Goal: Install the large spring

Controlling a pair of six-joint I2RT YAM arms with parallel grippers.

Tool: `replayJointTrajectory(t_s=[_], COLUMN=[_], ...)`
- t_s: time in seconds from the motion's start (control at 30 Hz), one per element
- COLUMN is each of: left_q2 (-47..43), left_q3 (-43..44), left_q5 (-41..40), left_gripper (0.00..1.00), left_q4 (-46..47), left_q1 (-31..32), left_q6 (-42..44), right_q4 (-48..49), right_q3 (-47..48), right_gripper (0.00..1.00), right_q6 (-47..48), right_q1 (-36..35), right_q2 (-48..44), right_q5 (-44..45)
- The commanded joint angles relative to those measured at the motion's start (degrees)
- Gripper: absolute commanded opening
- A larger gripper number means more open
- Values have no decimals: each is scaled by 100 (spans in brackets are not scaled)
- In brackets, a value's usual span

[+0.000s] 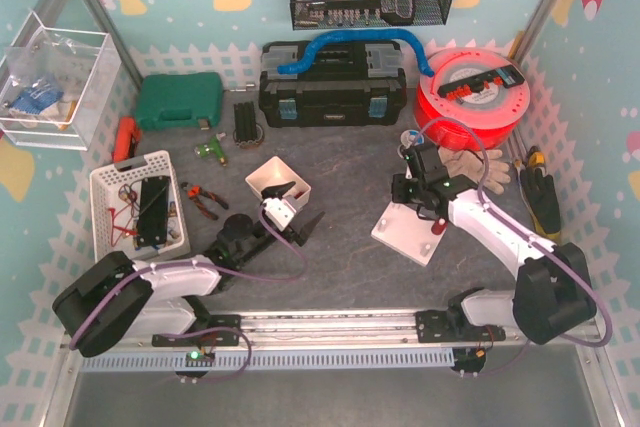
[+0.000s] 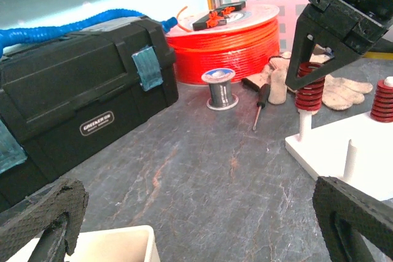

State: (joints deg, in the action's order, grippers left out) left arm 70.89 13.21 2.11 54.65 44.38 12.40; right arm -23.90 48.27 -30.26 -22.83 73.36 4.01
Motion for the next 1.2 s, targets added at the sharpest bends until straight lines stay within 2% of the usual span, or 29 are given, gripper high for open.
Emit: replayJointTrajectory(t_s=[0.0, 0.47, 0.63, 0.9, 1.17], left_q2=[-93, -84, -65, -6, -154], left_q3=[67, 67, 85, 103, 217], left_q5=[-48, -65, -79, -176, -350], left_gripper=[99, 99, 99, 99, 99], left_q4=[-55, -36, -51, -53, -310], left_q1=[18, 18, 18, 18, 18], left_q6=[48, 23, -12, -10, -191], right_q4=[105, 511, 830, 872, 609], right_q3=[-43, -176, -335, -322, -192], right_gripper=[0, 0, 12, 37, 57], right_q6=[61, 75, 64, 16, 32], right_q1=[42, 51, 51, 51, 51], right_q2=[111, 483, 636, 829, 203], right_q5=[38, -10, -197, -120, 24])
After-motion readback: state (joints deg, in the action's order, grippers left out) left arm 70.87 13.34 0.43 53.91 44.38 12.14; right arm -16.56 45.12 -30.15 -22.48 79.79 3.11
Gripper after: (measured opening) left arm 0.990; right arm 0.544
